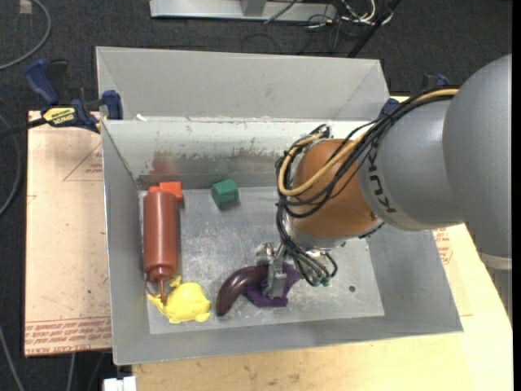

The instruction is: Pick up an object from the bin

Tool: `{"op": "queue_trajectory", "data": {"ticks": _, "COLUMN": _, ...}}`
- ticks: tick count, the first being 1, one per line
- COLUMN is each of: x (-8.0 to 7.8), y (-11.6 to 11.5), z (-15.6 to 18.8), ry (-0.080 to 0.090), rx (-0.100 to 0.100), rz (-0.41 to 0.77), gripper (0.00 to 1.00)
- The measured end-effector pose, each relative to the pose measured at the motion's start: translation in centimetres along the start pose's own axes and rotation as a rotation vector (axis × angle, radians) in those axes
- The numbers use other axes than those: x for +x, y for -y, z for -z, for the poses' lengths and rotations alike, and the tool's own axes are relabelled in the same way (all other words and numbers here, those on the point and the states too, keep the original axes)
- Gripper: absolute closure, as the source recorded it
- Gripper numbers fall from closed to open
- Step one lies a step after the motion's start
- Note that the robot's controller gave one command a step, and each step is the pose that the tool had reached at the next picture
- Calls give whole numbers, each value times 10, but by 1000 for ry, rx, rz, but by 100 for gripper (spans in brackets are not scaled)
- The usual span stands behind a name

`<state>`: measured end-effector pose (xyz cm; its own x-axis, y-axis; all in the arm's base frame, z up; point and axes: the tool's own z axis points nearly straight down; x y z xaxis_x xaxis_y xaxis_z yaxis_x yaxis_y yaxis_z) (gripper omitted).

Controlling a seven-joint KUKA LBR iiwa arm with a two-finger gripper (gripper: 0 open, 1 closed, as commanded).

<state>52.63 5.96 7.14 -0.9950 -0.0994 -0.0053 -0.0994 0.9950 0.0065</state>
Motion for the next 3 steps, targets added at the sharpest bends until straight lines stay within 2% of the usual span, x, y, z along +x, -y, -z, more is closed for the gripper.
{"op": "queue_trajectory", "data": {"ticks": 1, "x": 0, "y": 0, "z": 0, "ry": 0, "rx": 0, "rz": 0, "gripper": 100}}
{"op": "queue_trajectory", "data": {"ticks": 2, "x": -8, "y": 27, "z": 129, "ry": 3, "rx": -1, "rz": -35, "gripper": 100}}
{"op": "queue_trajectory", "data": {"ticks": 3, "x": -7, "y": 27, "z": 128, "ry": 3, "rx": -1, "rz": -34, "gripper": 100}}
